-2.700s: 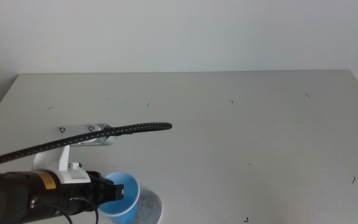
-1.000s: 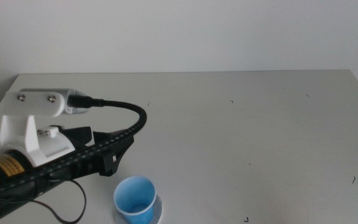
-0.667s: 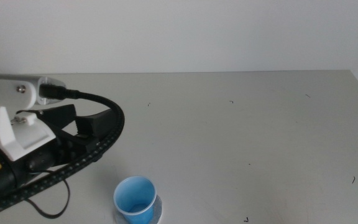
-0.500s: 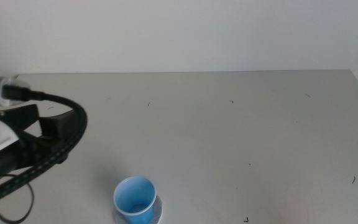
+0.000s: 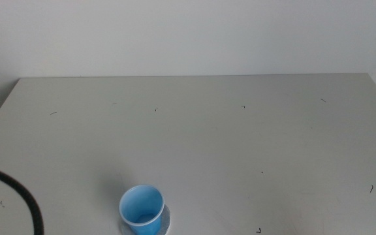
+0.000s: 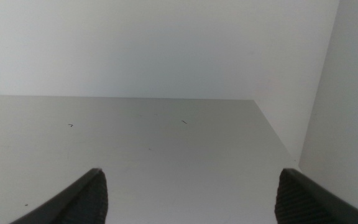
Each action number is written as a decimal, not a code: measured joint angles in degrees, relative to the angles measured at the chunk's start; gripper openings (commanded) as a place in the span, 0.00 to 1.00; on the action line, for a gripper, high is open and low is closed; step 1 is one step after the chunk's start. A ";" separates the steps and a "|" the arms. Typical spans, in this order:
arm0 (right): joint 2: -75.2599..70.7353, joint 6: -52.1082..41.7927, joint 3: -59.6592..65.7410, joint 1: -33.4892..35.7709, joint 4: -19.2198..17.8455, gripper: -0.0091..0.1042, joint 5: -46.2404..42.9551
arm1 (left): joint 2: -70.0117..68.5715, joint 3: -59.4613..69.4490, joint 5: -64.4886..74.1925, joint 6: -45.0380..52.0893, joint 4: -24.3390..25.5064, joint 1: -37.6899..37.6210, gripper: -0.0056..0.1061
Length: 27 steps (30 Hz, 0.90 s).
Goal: Place an empty cup on a cup mat.
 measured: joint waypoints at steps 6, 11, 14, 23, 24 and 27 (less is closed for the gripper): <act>0.00 0.00 0.00 0.00 0.00 0.91 0.00 | -7.44 5.17 -1.33 1.01 -0.26 0.39 0.99; 0.00 0.00 0.00 0.00 0.00 0.91 0.00 | -13.04 13.64 -5.96 1.01 -3.66 0.39 0.99; 0.00 0.00 0.00 0.00 0.00 0.91 0.00 | -21.08 23.66 -11.89 1.01 -7.10 0.39 0.99; 0.00 0.00 0.00 0.00 0.00 0.91 0.00 | -25.79 28.36 -12.79 1.01 -7.50 0.39 0.99; 0.00 0.00 0.00 0.00 0.00 0.91 0.00 | -25.79 28.36 -12.63 1.01 -7.50 0.39 0.99; 0.00 0.00 0.00 0.00 0.00 0.91 0.00 | -25.79 28.36 -12.53 0.31 -5.43 0.39 0.99</act>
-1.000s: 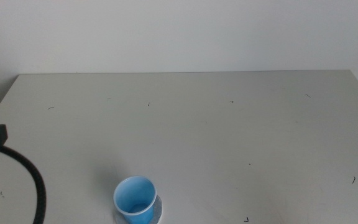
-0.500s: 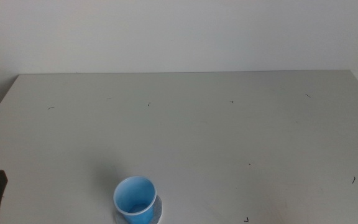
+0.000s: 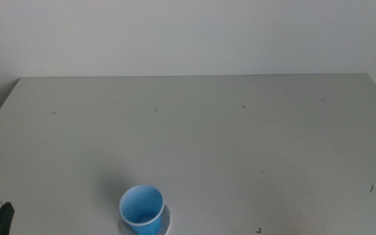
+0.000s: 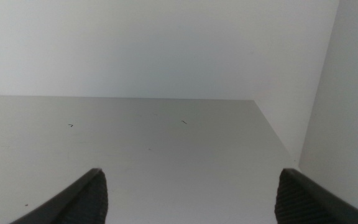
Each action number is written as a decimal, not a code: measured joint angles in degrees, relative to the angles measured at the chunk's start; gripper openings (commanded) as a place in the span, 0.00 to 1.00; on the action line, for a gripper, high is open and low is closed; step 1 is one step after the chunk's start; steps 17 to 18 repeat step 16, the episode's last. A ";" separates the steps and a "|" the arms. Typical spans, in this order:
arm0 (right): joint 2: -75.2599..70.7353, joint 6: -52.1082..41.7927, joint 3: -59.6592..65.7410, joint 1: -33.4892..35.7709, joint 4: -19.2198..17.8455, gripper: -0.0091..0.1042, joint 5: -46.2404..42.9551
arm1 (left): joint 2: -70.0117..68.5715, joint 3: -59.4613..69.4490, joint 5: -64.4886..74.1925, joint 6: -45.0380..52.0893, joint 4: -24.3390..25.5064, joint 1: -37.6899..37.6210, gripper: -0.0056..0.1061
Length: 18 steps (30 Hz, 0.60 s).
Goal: Place an empty cup on a cup mat.
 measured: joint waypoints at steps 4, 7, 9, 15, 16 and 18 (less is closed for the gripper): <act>0.00 0.00 0.00 0.00 0.00 0.91 0.00 | 0.00 0.00 0.05 -9.32 9.59 0.00 0.99; 0.00 0.00 0.00 0.00 0.00 0.91 -0.01 | -0.02 0.00 0.05 -19.82 19.53 0.00 0.99; 0.00 0.00 0.00 0.00 0.00 0.91 -0.01 | -0.02 0.00 0.05 -24.45 23.07 0.00 0.99; 0.00 0.00 0.00 0.00 0.00 0.91 -0.01 | -0.02 0.00 -0.36 -26.46 24.45 0.00 0.99; 0.00 0.00 0.00 0.00 0.00 0.91 -0.01 | -0.02 0.00 -0.36 -26.46 24.51 0.00 0.99; 0.00 0.00 0.00 0.00 0.00 0.91 -0.01 | -0.02 0.00 -0.36 -26.46 24.51 0.00 0.99</act>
